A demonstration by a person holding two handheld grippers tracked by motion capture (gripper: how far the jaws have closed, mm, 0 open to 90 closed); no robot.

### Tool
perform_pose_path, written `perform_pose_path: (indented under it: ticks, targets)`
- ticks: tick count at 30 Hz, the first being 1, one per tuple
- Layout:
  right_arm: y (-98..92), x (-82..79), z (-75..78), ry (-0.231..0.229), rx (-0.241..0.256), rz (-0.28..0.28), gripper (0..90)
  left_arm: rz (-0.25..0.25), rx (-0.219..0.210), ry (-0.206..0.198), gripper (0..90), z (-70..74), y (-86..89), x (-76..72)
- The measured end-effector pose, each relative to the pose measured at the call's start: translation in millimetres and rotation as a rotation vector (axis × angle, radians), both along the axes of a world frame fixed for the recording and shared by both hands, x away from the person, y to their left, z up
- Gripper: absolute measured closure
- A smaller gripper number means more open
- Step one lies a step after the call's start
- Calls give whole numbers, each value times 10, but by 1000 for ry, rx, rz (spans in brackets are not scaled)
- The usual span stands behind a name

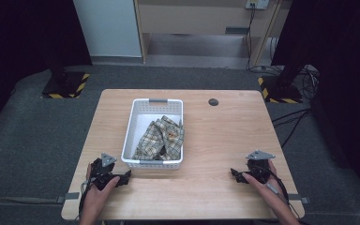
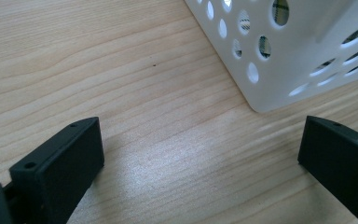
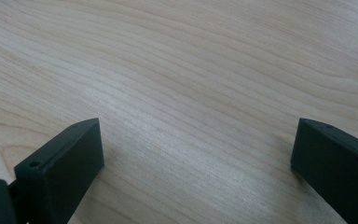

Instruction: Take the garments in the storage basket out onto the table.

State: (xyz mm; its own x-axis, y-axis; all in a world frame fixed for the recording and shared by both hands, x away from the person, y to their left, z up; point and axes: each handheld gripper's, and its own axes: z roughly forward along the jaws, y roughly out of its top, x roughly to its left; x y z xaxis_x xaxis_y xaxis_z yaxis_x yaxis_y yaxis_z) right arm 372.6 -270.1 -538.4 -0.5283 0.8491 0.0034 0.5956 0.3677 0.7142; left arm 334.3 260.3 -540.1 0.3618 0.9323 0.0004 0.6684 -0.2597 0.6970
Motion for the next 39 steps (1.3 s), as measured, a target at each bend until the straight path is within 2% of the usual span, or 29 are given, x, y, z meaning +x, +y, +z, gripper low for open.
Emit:
perform_pose_path:
  ticks: [27,39]
  targets:
    - [226,-19,323,-36,35,77,28,0,0,0,0,0,0,-1]
    - [356,7,528,-60,39,115,28,0,0,0,0,0,0,-1]
